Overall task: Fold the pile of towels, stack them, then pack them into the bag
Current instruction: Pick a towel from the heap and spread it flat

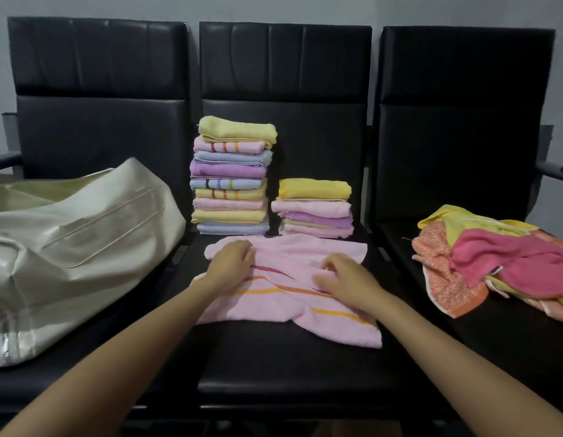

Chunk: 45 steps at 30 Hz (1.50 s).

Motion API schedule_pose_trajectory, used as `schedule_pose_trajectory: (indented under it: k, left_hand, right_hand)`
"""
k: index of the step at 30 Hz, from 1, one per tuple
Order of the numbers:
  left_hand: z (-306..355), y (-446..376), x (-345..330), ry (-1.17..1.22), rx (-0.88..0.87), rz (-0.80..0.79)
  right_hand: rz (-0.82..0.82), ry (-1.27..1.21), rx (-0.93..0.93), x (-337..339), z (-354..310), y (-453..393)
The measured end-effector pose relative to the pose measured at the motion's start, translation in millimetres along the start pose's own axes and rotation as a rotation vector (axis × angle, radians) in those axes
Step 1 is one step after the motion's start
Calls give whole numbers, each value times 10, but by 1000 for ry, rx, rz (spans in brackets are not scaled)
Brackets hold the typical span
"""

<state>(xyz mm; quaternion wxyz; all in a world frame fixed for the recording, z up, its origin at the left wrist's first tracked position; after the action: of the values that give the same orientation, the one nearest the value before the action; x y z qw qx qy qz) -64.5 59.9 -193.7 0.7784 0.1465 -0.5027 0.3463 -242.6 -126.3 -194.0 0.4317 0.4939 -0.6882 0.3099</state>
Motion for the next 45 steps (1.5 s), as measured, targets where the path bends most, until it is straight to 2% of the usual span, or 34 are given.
schedule_pose_trajectory:
  k: [2, 7, 13, 20, 25, 28, 31, 34, 36, 40, 43, 45]
  left_hand:
    - [-30, 1, -105, -83, -15, -24]
    - [32, 172, -47, -161, -57, 89]
    - [22, 597, -2, -228, -38, 27]
    - [94, 992, -13, -113, -7, -103]
    - [40, 1157, 196, 105, -107, -122]
    - [32, 1200, 415, 268, -188, -66]
    - [111, 1108, 671, 377, -183, -2]
    - [101, 909, 786, 254, -77, -112]
    - [-45, 772, 800, 140, 18, -145]
    - [-371, 593, 676, 251, 131, -119]
    - [-506, 450, 512, 247, 153, -44]
    - [-561, 329, 398, 179, 130, -56]
  right_hand:
    - [-111, 143, 51, -188, -12, 21]
    - [-39, -48, 31, -236, 89, 94]
    - [-2, -194, -14, -200, 127, 339]
    - [-24, -222, 4, -168, 111, 695]
    - [-50, -135, 8, 123, 174, 830]
    - [-34, -279, -9, 445, 166, 813]
    - [69, -608, -14, 728, 79, 689]
    - [146, -900, -54, 845, 18, 418]
    - [186, -973, -132, 807, 45, 184]
    - [273, -911, -263, 530, 125, -189]
    - [254, -589, -243, 210, 227, -393]
    - [220, -394, -212, 0, 293, -482]
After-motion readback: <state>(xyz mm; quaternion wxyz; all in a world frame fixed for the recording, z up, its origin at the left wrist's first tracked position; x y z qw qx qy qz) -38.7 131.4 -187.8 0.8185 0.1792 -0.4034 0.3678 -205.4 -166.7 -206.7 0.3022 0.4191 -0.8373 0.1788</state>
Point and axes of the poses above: each hand's wrist, its own y-axis away from the middle knuckle, its own x-axis out of the back of the hand, z = x × y, the point moved 4 cm from there along -y, towards the middle knuckle, and after that the axes turned 11 degrees about -z, right-handed, at the moved point
